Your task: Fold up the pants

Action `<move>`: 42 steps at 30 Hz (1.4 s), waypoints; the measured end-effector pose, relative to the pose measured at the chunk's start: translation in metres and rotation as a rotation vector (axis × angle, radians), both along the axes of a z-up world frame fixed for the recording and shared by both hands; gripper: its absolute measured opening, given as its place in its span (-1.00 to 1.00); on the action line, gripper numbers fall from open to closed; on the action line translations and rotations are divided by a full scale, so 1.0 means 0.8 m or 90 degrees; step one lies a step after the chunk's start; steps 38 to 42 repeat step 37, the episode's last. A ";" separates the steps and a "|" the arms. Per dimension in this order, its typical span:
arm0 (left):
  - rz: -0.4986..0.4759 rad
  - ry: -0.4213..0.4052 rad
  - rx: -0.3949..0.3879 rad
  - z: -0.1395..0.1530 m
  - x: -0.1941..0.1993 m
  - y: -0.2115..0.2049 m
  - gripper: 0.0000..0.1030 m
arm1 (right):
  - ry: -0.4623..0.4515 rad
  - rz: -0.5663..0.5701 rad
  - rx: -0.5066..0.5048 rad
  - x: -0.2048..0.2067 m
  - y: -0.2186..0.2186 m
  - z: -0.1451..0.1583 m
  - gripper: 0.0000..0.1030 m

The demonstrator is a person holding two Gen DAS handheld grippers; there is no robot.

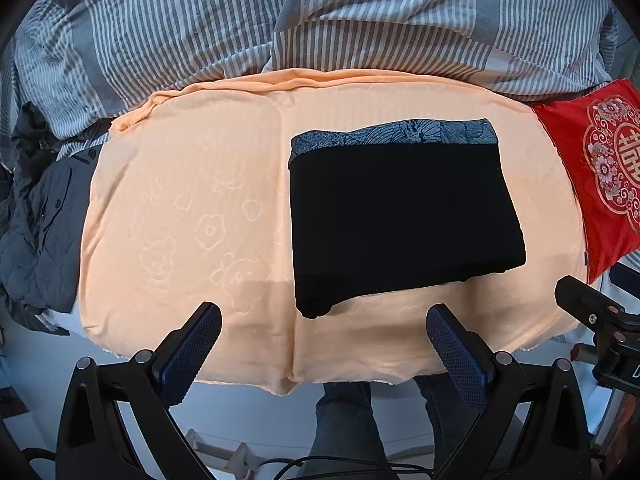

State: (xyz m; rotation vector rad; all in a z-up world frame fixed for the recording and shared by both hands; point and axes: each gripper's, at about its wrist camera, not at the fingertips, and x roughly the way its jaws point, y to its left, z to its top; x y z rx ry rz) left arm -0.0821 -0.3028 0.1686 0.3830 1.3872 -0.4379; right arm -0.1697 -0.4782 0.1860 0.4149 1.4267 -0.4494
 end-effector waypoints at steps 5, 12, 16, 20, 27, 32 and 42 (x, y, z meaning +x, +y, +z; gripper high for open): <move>-0.002 0.003 0.006 0.000 -0.002 -0.004 1.00 | 0.006 0.009 -0.004 0.002 0.000 0.001 1.00; -0.001 0.011 0.012 -0.004 -0.008 -0.015 1.00 | 0.014 0.031 -0.014 0.006 -0.004 0.000 1.00; 0.001 0.010 0.015 -0.005 -0.011 -0.018 1.00 | 0.016 0.042 -0.008 0.010 -0.005 -0.003 1.00; 0.002 0.007 0.020 -0.005 -0.012 -0.021 1.00 | 0.019 0.056 -0.007 0.015 -0.003 -0.007 1.00; 0.005 0.004 0.023 -0.005 -0.011 -0.021 1.00 | 0.023 0.070 0.003 0.020 -0.002 -0.014 1.00; 0.007 0.004 0.022 -0.007 -0.013 -0.021 1.00 | 0.027 0.069 0.005 0.018 -0.003 -0.017 1.00; -0.001 0.001 0.019 -0.006 -0.014 -0.023 1.00 | 0.028 0.063 0.005 0.016 -0.005 -0.019 1.00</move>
